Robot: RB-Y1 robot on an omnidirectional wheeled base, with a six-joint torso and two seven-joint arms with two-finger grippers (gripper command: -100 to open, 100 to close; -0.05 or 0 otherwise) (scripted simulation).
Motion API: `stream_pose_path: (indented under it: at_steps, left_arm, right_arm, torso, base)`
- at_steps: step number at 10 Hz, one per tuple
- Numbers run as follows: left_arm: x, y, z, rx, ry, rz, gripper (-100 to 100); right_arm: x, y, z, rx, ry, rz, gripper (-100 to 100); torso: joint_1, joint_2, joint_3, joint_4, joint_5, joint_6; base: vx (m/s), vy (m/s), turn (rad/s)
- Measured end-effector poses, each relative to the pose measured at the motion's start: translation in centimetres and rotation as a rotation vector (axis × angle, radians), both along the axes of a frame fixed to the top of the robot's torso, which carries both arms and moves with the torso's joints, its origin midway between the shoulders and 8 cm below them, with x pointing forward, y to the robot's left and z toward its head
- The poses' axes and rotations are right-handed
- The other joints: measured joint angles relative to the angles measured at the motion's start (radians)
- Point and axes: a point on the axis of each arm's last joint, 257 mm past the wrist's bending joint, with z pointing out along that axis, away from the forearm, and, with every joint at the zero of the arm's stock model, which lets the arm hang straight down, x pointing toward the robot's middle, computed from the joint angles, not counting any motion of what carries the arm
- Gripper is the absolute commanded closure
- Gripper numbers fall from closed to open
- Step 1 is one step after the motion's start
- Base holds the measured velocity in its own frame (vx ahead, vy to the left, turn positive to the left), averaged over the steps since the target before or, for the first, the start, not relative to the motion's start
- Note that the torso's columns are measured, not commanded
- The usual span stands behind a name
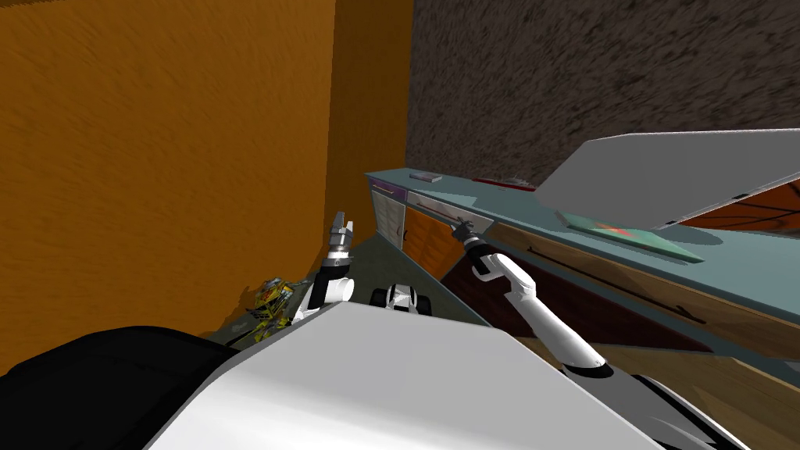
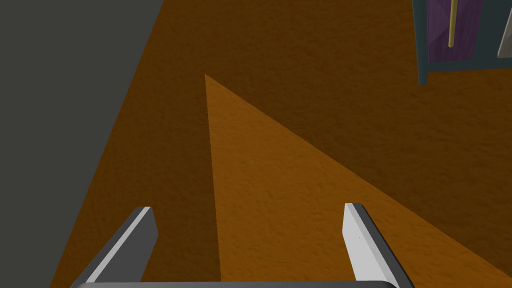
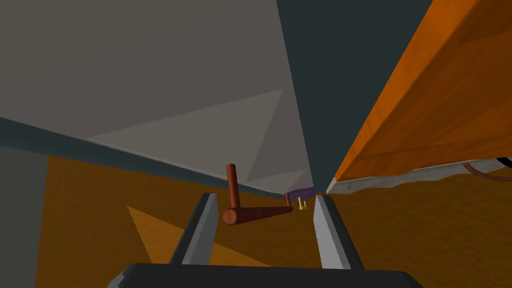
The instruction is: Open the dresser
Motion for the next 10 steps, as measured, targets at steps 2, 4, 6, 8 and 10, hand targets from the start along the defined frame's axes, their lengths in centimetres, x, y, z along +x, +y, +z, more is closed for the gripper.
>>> stream_pose_path:
  at_steps: [2, 4, 6, 8, 10]
  left_arm:
    - [0.0, 0.0, 0.0, 0.000, 0.000, 0.000, 0]
    - [0.0, 0.0, 0.0, 0.000, 0.000, 0.000, 0]
    - [0.0, 0.0, 0.0, 0.000, 0.000, 0.000, 0]
    - [0.0, 0.0, 0.0, 0.000, 0.000, 0.000, 0]
    - [0.0, 0.0, 0.0, 0.000, 0.000, 0.000, 0]
  right_arm:
    - [0.0, 0.1, 1.1, -0.001, -0.018, 0.005, 100]
    - [-0.2, 0.5, 1.0, 0.000, -0.011, 0.010, 100]
    - [-0.3, 0.7, 0.8, 0.001, -0.008, 0.014, -100]
    - [0.0, -0.3, 1.9, -0.002, -0.008, 0.012, -100]
    - [0.3, -1.2, 3.2, -0.003, -0.009, 0.009, -100]
  torso:
    - [0.002, -0.002, -0.001, -0.006, -0.002, 0.000]
    - [0.000, -0.005, -0.003, -0.004, -0.001, 0.000]
    - [-0.004, -0.008, -0.005, -0.002, -0.001, 0.000]
    - [0.000, -0.005, -0.003, -0.001, 0.000, 0.000]
    - [0.002, -0.001, -0.001, 0.000, 0.001, 0.000]
  base:
    - [-0.149, 0.119, -0.015]
    - [-0.148, 0.107, -0.027]
    - [-0.046, 0.042, 0.011]
    - [-0.015, 0.038, 0.021]
    - [-0.008, 0.039, 0.019]
